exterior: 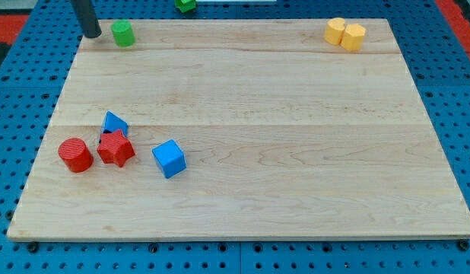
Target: Push green circle closer to yellow heart
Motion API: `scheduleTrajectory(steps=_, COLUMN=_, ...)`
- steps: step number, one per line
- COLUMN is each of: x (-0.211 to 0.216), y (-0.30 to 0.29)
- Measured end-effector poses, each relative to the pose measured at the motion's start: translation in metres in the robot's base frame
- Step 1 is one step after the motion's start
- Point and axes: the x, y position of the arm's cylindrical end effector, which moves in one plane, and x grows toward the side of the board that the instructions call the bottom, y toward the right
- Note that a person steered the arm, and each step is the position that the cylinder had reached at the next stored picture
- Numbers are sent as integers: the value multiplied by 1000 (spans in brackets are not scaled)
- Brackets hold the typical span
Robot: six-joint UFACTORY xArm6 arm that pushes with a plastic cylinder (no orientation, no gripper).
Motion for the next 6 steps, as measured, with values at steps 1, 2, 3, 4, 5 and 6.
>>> scheduleTrajectory(steps=1, x=21, y=102)
scheduleTrajectory(steps=2, x=48, y=186)
scheduleTrajectory(steps=3, x=89, y=160)
scheduleTrajectory(steps=4, x=92, y=246)
scheduleTrajectory(steps=5, x=81, y=337)
scheduleTrajectory(steps=6, x=80, y=260)
